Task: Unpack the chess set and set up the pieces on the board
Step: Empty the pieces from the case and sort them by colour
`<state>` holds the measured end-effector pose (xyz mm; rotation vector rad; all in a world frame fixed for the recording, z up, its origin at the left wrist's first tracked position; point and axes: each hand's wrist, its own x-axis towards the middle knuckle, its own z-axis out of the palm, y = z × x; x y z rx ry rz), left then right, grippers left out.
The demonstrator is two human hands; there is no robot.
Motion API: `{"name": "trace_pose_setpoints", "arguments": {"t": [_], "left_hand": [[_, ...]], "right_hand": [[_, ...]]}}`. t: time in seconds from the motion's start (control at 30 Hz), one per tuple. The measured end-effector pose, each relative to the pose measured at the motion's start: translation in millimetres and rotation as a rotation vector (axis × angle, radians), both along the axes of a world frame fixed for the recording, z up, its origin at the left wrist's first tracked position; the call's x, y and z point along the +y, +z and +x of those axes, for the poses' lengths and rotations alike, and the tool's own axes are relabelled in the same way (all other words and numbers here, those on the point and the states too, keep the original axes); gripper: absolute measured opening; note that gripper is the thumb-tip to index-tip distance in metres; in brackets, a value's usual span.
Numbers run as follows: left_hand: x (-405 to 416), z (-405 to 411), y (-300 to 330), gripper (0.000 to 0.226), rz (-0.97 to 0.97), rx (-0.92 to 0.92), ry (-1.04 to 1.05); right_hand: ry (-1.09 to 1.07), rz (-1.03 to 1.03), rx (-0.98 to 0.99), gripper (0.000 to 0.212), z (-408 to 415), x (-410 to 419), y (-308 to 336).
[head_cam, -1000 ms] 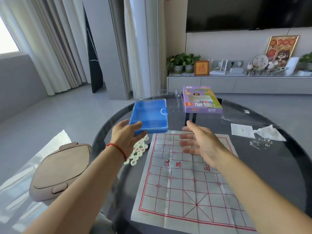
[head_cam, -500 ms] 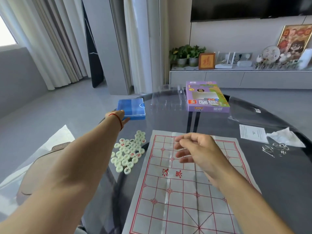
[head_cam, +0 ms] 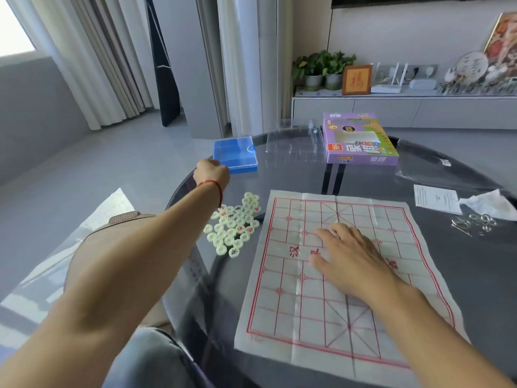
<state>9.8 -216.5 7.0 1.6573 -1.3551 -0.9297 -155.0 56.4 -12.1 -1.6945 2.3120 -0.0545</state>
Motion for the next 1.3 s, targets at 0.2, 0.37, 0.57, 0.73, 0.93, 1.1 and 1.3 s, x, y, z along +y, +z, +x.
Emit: {"name": "trace_pose_setpoints", "arguments": {"t": [0.2,0.37,0.57,0.73,0.93,1.1,1.3], "left_hand": [[117.3,32.2,-9.5,0.040,-0.364,-0.240,-0.467],[165.6,71.0,-20.5,0.034,-0.515,-0.498,-0.658],[195.2,92.1,-20.3,0.034,-0.614,-0.569,-0.759],[216.7,91.8,-27.6,0.037,-0.571,-0.600,-0.820],[200.2,98.7,-10.6,0.035,-0.503,-0.646,-0.692],[160.9,116.3,6.8,0.030,-0.435,-0.726,-0.617],[153.8,127.3,3.2,0.027,-0.344,-0.710,-0.648]], "right_hand": [[0.005,-0.018,-0.013,0.061,-6.8,-3.6,-4.4],[-0.006,-0.159,0.040,0.057,0.8,7.6,4.3],[-0.039,0.073,0.031,0.066,33.1,51.4,4.7],[-0.115,0.068,0.108,0.067,53.7,60.3,-5.3],[-0.112,0.128,0.215,0.073,46.2,44.8,-5.1],[0.212,0.036,0.279,0.058,44.8,13.6,31.0],[0.655,-0.150,0.248,0.035,74.1,-40.1,35.5]]}}
